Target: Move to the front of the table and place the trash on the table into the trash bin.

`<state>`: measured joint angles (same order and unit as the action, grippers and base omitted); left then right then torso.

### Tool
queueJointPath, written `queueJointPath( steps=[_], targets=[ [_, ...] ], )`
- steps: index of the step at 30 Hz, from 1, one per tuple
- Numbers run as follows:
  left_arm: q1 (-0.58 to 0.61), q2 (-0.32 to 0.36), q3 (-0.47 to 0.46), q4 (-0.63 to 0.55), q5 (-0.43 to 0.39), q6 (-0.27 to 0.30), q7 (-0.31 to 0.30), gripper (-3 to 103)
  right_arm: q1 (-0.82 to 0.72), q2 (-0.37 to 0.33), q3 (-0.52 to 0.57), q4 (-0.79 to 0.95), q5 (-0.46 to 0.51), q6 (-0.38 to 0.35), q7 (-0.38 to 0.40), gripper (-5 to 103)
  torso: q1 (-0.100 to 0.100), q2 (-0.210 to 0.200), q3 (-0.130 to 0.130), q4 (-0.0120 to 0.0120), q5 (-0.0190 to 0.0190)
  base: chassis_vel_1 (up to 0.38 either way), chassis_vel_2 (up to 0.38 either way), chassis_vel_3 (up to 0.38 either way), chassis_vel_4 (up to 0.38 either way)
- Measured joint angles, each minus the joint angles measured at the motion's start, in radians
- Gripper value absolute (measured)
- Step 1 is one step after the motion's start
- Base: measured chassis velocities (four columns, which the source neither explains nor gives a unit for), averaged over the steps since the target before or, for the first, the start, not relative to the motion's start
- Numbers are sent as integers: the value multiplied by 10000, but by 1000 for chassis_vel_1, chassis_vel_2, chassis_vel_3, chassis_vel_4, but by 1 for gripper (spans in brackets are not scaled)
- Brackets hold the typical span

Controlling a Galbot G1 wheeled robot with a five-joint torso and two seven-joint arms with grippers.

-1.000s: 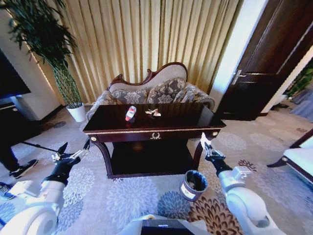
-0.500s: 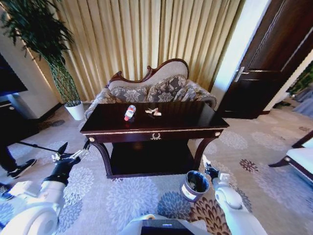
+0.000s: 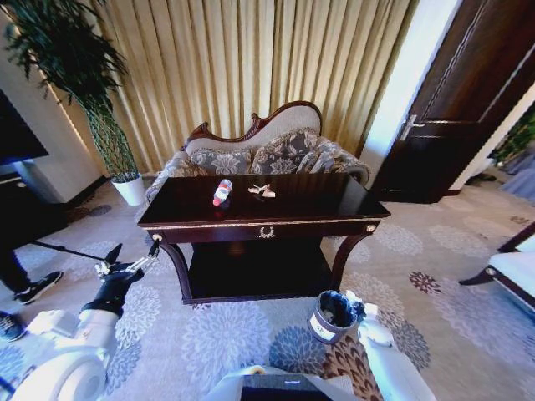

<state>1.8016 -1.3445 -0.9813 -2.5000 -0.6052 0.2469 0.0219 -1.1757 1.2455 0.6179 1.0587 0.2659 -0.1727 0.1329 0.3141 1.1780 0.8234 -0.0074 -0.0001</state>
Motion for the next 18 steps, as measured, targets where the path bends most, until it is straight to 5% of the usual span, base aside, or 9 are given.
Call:
queueJointPath(
  steps=[18],
  targets=[
    [11,18,24,0,49,-8,16,100,-248,-294,28,328,334,-6,-10,85,0,0,0,0,1,0,0,0,0]
  ],
)
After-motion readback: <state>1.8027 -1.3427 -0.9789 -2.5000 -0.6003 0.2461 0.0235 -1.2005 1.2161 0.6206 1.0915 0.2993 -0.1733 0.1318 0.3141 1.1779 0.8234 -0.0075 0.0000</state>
